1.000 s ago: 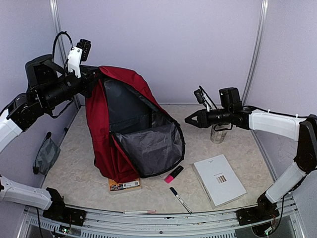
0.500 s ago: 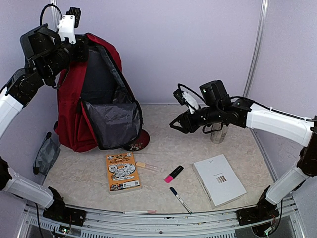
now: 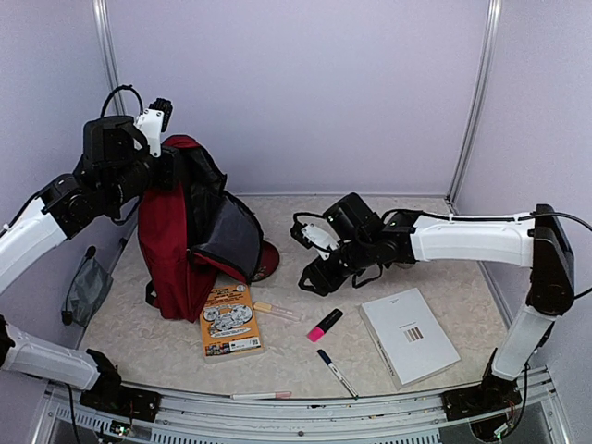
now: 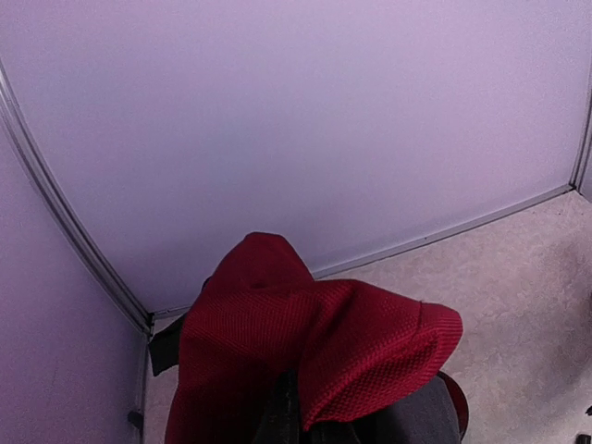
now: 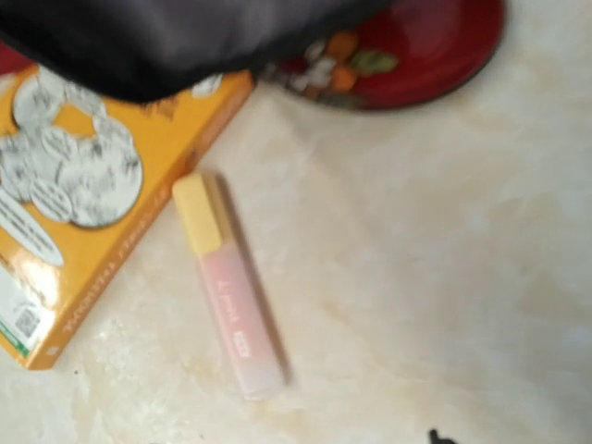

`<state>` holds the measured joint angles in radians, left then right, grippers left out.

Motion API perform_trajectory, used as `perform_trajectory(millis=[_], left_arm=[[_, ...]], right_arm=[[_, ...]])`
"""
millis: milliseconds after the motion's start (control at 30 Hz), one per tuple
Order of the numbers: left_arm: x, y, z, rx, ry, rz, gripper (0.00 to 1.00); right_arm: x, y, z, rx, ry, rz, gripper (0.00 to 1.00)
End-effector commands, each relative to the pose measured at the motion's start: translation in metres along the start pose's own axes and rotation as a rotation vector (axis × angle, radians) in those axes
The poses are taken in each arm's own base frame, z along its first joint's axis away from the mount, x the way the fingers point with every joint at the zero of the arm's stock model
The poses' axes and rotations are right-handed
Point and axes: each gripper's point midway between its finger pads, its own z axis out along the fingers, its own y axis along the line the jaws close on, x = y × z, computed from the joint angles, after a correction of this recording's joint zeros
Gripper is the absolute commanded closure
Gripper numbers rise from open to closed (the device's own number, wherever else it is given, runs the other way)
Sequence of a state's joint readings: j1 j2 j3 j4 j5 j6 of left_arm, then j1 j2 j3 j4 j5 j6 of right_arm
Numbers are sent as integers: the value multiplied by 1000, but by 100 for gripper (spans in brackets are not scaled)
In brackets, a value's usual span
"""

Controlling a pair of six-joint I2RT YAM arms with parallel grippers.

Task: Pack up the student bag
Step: Place the student bag at the center of the board, then move the book to the center of the board.

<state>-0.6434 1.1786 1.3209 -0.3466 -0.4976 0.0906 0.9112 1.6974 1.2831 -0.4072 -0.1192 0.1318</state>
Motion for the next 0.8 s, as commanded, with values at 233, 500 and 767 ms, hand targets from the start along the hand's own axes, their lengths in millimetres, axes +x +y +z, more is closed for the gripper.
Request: perform_trajectory(millis=[233,500,767], left_arm=[[12,-21,-19,189,-77,-159,100],[21,-3,-32,123,-131,-139,100],[36,2,-29,121,-128,-146,100]], right_arm=[[13,28,51,-66,79,-30,35],[2,49,51,-146,36,-45,35],[14,80,84,-169,93,66,38]])
